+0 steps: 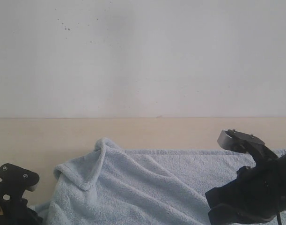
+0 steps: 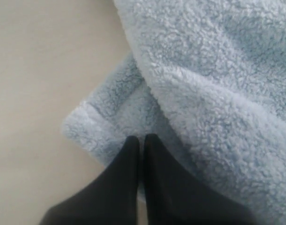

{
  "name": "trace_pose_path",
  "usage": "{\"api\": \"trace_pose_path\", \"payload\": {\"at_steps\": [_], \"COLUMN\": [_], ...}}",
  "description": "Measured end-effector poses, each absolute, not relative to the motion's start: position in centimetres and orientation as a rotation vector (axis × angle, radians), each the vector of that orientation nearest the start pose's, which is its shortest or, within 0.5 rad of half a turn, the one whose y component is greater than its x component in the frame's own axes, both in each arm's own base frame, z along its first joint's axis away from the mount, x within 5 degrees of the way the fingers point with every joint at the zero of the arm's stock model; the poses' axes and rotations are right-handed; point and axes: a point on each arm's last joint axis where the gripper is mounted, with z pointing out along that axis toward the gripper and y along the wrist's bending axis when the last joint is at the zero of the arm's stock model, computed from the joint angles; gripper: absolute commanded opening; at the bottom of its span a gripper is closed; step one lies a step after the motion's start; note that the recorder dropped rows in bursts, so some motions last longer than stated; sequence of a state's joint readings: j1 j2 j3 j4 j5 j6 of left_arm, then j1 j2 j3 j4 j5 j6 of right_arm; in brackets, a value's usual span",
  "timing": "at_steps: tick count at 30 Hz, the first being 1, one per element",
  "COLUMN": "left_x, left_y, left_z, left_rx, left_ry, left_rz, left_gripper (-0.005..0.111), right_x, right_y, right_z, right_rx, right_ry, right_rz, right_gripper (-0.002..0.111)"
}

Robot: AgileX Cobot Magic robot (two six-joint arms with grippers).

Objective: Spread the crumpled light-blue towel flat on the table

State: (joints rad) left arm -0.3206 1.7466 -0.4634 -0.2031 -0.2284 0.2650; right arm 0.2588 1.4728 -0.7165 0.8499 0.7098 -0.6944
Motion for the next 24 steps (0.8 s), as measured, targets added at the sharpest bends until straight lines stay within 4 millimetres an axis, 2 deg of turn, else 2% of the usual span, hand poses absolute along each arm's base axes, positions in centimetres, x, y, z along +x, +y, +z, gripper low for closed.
{"api": "trace_pose_path", "payload": {"at_steps": [7,12,19,24], "left_x": [23.0,20.3,15.5,13.7], "left_y": [-7.2,-6.1,-4.4,-3.9], "left_z": [9.5,9.8,10.5,12.1], "left_rx": [0.406,0.289,0.15,0.125], "left_ry": [2.558,2.577,2.594,2.505], "left_rz": [-0.057,-0.059,-0.08,-0.127], "left_gripper": [0.004,0.004,0.004,0.004], "right_x": [23.1,23.1,23.1,23.0], "right_y": [10.9,11.0,11.2,11.3], "right_z": [19.7,19.8,19.9,20.0], "right_rx": [-0.444,-0.421,-0.404,-0.408], "right_ry": [2.692,2.687,2.682,2.682], "right_rz": [0.81,0.83,0.874,0.892], "right_gripper": [0.0,0.0,0.0,0.0]}}
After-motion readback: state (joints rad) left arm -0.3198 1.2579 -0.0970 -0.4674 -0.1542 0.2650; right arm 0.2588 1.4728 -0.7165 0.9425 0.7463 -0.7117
